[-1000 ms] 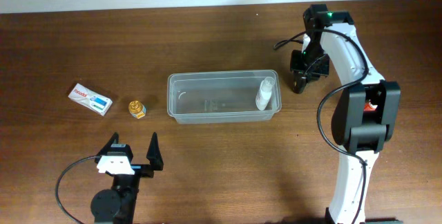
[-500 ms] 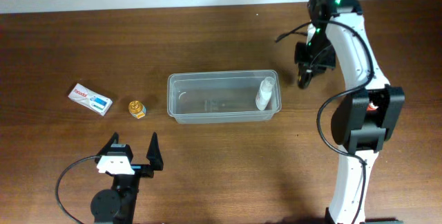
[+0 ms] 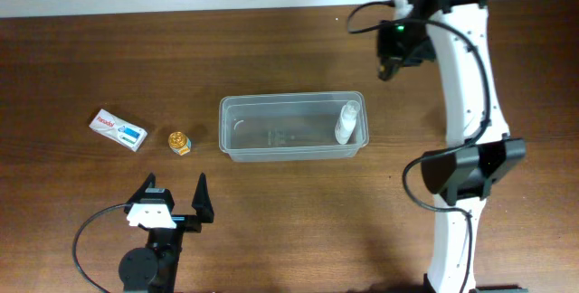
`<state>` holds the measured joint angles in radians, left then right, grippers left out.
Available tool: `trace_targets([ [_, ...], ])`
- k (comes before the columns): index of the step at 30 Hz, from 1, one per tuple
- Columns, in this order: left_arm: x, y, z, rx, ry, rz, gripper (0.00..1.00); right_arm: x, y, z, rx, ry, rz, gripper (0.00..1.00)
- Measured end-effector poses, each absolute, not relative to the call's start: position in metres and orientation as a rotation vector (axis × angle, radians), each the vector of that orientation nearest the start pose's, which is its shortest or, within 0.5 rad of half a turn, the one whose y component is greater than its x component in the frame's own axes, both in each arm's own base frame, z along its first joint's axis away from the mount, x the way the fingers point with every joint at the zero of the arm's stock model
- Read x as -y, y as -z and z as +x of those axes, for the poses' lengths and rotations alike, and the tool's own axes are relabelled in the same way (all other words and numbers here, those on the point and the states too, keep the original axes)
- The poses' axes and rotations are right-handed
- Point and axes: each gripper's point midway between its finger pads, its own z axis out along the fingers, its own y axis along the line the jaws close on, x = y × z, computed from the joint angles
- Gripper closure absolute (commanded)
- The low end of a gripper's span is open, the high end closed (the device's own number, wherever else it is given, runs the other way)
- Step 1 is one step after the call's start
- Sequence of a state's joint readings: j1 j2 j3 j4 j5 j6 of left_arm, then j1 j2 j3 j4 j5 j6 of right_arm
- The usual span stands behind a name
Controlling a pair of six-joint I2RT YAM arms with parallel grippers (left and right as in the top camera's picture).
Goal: Pack container
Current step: 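Carry the brown bottle left and lower it into the container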
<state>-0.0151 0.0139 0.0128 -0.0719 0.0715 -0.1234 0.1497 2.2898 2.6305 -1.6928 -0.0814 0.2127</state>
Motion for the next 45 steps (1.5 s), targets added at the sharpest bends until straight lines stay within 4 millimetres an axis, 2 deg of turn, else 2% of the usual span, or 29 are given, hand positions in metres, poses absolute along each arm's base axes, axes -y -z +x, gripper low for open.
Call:
trace_targets([
  [9, 0.016, -0.159, 0.246, -1.645, 0.165, -0.034, 0.01, -0.162, -0.220, 0.427, -2.921, -0.230, -0.190, 0.74],
  [13, 0.016, -0.159, 0.246, -1.645, 0.165, -0.034, 0.01, -0.178, -0.220, 0.421, -2.920, -0.236, -0.237, 0.74],
  [21, 0.016, -0.159, 0.246, -1.645, 0.165, -0.034, 0.01, -0.189, -0.219, 0.416, -2.932, -0.249, -0.180, 0.74],
  [25, 0.016, -0.159, 0.246, -1.645, 0.165, -0.034, 0.01, -0.187, -0.212, 0.412, -2.967, -0.239, -0.140, 0.74],
  [30, 0.016, -0.159, 0.246, -1.645, 0.165, -0.034, 0.01, -0.186, -0.190, 0.407, -3.034, -0.212, -0.108, 0.75],
  [45, 0.016, -0.159, 0.246, -1.645, 0.165, -0.034, 0.01, -0.202, -0.124, 0.407, -3.096, -0.128, -0.037, 0.74],
])
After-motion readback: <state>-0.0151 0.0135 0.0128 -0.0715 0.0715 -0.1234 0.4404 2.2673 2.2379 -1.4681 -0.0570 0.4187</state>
